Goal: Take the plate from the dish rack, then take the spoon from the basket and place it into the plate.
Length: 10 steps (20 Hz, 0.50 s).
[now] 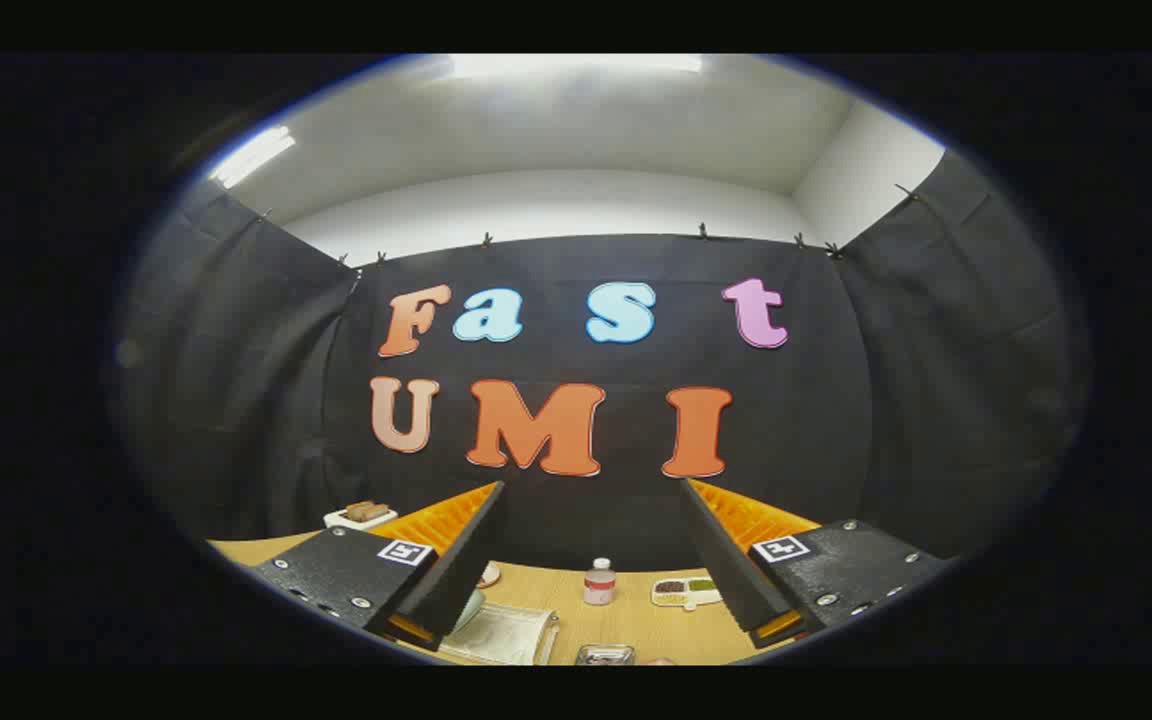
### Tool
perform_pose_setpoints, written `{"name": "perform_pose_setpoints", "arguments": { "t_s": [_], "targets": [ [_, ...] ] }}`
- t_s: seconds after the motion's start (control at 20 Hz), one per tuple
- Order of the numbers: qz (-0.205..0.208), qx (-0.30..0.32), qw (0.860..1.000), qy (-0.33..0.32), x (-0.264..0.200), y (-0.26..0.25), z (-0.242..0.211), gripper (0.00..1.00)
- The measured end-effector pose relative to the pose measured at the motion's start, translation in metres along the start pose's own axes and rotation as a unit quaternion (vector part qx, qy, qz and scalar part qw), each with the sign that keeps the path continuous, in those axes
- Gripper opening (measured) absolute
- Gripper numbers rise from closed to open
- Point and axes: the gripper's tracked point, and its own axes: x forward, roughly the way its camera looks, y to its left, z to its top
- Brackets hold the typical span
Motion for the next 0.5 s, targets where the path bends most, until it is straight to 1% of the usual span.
{"name": "perform_pose_setpoints", "arguments": {
  "t_s": [0.5],
  "targets": [
    [0.009,-0.001,1.000,0.019,0.007,0.012,-0.013,1.00]
  ]
}}
